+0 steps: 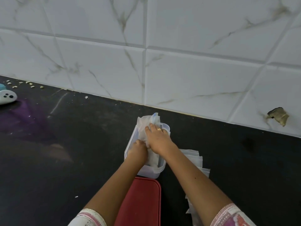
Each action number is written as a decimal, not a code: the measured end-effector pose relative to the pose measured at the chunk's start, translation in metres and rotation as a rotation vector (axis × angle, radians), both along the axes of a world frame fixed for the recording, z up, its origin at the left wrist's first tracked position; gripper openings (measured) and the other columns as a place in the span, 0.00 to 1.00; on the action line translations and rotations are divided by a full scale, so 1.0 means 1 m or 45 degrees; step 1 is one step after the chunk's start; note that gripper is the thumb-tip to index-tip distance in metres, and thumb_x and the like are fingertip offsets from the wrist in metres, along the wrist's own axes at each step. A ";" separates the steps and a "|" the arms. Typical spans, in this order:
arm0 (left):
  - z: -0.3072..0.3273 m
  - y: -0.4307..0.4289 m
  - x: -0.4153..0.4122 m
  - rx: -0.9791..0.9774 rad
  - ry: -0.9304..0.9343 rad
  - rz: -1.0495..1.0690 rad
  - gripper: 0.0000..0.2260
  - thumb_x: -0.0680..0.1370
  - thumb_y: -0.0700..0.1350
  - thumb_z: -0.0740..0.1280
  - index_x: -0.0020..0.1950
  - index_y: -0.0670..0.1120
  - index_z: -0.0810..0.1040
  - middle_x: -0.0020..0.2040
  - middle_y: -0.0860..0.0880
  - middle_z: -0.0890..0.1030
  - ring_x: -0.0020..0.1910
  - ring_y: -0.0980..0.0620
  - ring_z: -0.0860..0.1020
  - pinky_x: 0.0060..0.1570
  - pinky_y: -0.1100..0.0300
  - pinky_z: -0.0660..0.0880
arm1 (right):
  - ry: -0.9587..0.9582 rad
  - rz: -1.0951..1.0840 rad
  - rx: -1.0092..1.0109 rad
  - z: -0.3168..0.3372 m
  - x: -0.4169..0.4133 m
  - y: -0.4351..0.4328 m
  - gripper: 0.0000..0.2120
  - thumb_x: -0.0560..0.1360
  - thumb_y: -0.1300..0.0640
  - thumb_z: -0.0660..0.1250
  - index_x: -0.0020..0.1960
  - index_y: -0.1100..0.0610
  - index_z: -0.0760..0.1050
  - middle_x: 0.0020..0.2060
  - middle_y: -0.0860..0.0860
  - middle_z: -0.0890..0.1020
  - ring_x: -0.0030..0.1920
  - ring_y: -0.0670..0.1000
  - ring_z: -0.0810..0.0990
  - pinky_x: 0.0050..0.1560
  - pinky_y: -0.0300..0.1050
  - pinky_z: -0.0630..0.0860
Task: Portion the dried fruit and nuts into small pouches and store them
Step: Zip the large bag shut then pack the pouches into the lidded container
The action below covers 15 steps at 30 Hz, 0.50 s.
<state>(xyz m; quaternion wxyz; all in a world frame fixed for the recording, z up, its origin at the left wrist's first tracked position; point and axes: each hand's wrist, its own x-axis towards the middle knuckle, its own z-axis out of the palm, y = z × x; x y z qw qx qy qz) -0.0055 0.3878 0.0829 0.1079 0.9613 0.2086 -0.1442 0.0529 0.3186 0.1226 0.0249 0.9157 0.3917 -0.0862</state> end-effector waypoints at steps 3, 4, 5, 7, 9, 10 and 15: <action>-0.006 0.001 0.001 0.037 0.048 -0.046 0.19 0.80 0.45 0.58 0.68 0.38 0.65 0.67 0.40 0.68 0.65 0.45 0.69 0.63 0.57 0.67 | 0.068 0.022 -0.043 0.005 -0.001 0.001 0.30 0.77 0.60 0.62 0.75 0.59 0.52 0.73 0.58 0.60 0.71 0.58 0.62 0.70 0.53 0.61; -0.004 -0.001 0.001 -0.004 0.058 -0.004 0.19 0.80 0.45 0.58 0.69 0.39 0.64 0.67 0.41 0.68 0.66 0.46 0.69 0.64 0.57 0.67 | 0.106 0.007 -0.064 0.003 -0.002 0.000 0.29 0.77 0.61 0.60 0.74 0.59 0.53 0.71 0.59 0.64 0.69 0.58 0.65 0.68 0.52 0.63; -0.007 0.000 0.002 0.013 0.083 -0.001 0.19 0.80 0.44 0.58 0.70 0.40 0.64 0.68 0.42 0.67 0.67 0.46 0.69 0.65 0.57 0.66 | 0.134 -0.014 -0.080 -0.001 -0.003 0.000 0.27 0.78 0.60 0.59 0.74 0.59 0.54 0.69 0.59 0.66 0.67 0.59 0.68 0.66 0.51 0.65; -0.011 0.001 0.003 -0.008 0.065 0.012 0.19 0.80 0.43 0.59 0.70 0.40 0.64 0.68 0.42 0.67 0.67 0.47 0.69 0.65 0.56 0.67 | 0.154 -0.082 -0.049 -0.006 -0.004 0.000 0.22 0.79 0.60 0.56 0.72 0.60 0.58 0.66 0.60 0.70 0.64 0.59 0.71 0.62 0.51 0.68; -0.014 0.002 0.004 -0.012 0.041 0.028 0.19 0.79 0.42 0.59 0.69 0.40 0.65 0.67 0.42 0.68 0.66 0.46 0.69 0.64 0.56 0.67 | 0.230 -0.148 -0.024 -0.004 -0.001 0.003 0.20 0.80 0.60 0.54 0.71 0.60 0.60 0.66 0.61 0.70 0.64 0.60 0.71 0.60 0.52 0.69; -0.015 0.002 0.003 -0.020 0.029 0.030 0.18 0.79 0.42 0.59 0.69 0.40 0.65 0.67 0.43 0.68 0.66 0.46 0.69 0.64 0.56 0.67 | 0.282 -0.167 -0.055 -0.002 -0.001 0.005 0.22 0.80 0.59 0.55 0.72 0.59 0.58 0.68 0.60 0.67 0.66 0.59 0.69 0.61 0.51 0.69; -0.015 0.001 0.005 0.012 0.084 -0.018 0.22 0.79 0.42 0.60 0.72 0.41 0.61 0.69 0.43 0.65 0.68 0.46 0.67 0.66 0.55 0.66 | 0.551 -0.294 -0.127 0.001 -0.002 0.012 0.24 0.79 0.58 0.57 0.73 0.59 0.56 0.70 0.59 0.65 0.69 0.60 0.65 0.68 0.53 0.64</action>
